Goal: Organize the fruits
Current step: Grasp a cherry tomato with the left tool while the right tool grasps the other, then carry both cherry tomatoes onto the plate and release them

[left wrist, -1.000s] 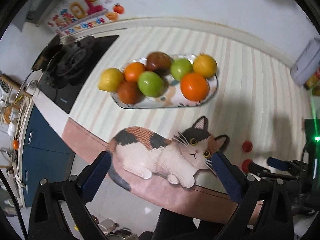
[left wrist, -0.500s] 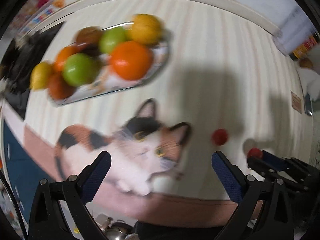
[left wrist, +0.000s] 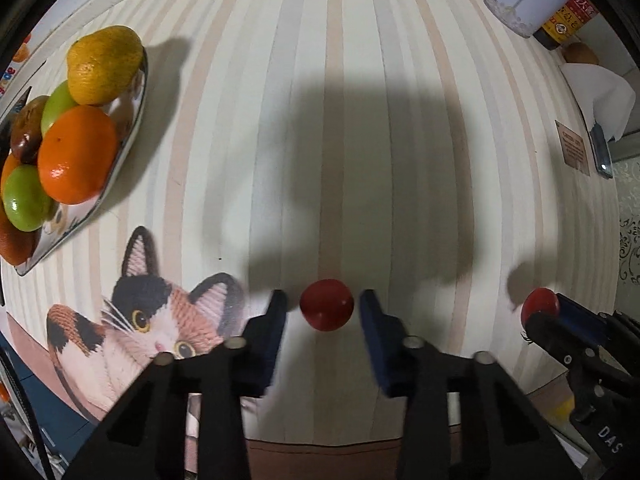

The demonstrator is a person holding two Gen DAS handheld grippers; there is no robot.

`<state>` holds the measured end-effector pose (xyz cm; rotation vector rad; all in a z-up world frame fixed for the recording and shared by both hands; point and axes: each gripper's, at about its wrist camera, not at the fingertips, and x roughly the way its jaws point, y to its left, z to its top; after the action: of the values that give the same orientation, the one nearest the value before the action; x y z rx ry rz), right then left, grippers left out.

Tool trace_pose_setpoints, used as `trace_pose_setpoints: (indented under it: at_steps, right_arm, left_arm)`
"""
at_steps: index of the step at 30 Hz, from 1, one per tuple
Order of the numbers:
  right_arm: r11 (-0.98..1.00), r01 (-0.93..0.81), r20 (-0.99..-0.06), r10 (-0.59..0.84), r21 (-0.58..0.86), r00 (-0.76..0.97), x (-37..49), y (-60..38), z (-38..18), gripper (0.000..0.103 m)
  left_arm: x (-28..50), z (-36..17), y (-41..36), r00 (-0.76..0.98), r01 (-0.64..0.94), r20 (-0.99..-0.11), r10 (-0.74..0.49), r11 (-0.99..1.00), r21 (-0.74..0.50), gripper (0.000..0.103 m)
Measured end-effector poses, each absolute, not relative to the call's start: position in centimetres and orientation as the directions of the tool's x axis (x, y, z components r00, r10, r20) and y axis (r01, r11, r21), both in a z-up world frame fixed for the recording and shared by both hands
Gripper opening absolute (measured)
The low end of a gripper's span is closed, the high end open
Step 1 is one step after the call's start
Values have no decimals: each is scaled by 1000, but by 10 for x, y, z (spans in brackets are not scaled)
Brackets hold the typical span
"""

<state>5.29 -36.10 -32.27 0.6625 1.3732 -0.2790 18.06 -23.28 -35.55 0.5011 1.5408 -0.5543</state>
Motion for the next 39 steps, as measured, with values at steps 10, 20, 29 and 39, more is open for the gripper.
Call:
trace_pose_setpoints:
  at_steps: [10, 20, 29, 39]
  right_arm:
    - [797, 536, -957, 184, 278, 223, 53, -362, -309, 33]
    - [834, 455, -940, 200, 311, 275, 78, -339, -282, 33]
    - [883, 240, -896, 327, 403, 300, 172, -255, -263, 33]
    - [923, -111, -909, 382, 368, 165, 315, -145, -262, 33]
  left_arm:
    - [182, -346, -237, -25, 618, -998, -50, 784, -55, 23]
    - [201, -297, -202, 13, 540, -989, -149, 833, -118, 23]
    - [256, -246, -75, 91, 288, -972, -216, 940, -182, 23]
    - [322, -277, 10, 45, -27, -935, -352, 935, -353, 23]
